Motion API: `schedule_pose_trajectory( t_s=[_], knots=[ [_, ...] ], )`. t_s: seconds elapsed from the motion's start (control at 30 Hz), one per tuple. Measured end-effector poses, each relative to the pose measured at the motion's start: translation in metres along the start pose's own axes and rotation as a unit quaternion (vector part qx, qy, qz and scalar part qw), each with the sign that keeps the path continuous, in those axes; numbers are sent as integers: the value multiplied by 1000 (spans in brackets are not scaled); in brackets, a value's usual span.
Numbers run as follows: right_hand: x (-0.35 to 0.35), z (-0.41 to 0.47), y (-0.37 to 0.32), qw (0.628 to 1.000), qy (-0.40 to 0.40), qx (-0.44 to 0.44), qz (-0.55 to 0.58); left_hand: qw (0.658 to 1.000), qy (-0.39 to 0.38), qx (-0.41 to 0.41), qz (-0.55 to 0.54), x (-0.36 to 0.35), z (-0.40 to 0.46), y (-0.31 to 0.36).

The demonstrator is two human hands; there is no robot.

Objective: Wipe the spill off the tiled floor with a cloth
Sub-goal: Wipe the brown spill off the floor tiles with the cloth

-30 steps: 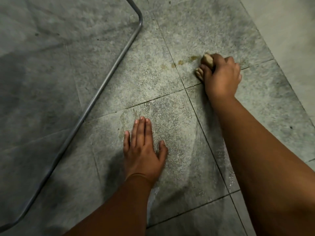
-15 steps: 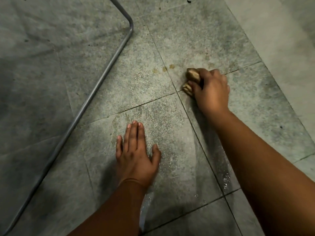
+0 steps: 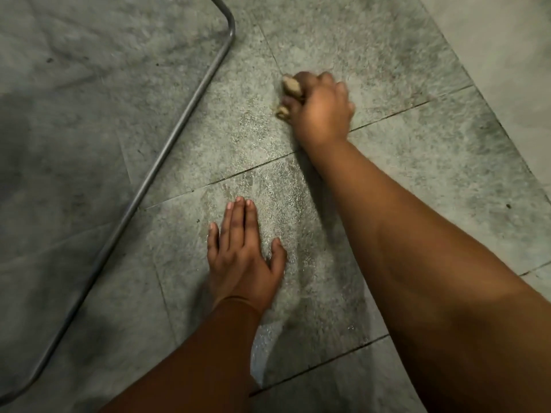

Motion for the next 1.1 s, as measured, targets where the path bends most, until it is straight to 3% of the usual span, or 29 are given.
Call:
schedule_pose_trajectory(
  t_s=[0.13, 0.23, 0.3, 0.4, 0.47, 0.63, 0.77, 0.97, 1.1],
  knots=[
    [-4, -60, -34, 984, -68, 163, 14, 1000, -11, -1, 4, -2, -1, 0],
    [5, -65, -26, 971, -91, 221, -23, 1000, -7, 0, 5, -1, 0, 2],
    [11, -41, -10, 979, -52, 192, -53, 1000, -3, -1, 3, -1, 0, 1],
    [18, 4, 17, 996, 22, 59, -57, 1000, 2, -4, 2, -1, 0, 0],
    [8, 14, 11, 998, 39, 17, -45, 1000, 7, -5, 4, -1, 0, 1],
    [-20, -37, -45, 995, -3, 95, -3, 1000, 2, -5, 6, -2, 0, 1],
    [-7, -72, -35, 987, -23, 157, -23, 1000, -5, -6, 8, -2, 0, 1],
    [27, -52, 25, 999, 32, 31, -26, 1000, -16, -7, 5, -5, -1, -1],
    [22, -98, 9, 999, 0, 33, -36, 1000, -10, -8, 8, -4, -1, 0]
  ],
)
Point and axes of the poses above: each hand's wrist, its own z-axis towards the middle knuckle, its own x-axis out of the back of the hand, y = z × x, the point moved 8 cm from there along z, towards the middle knuckle, and after that the axes turned 5 degrees about y, right-handed, at the moved point
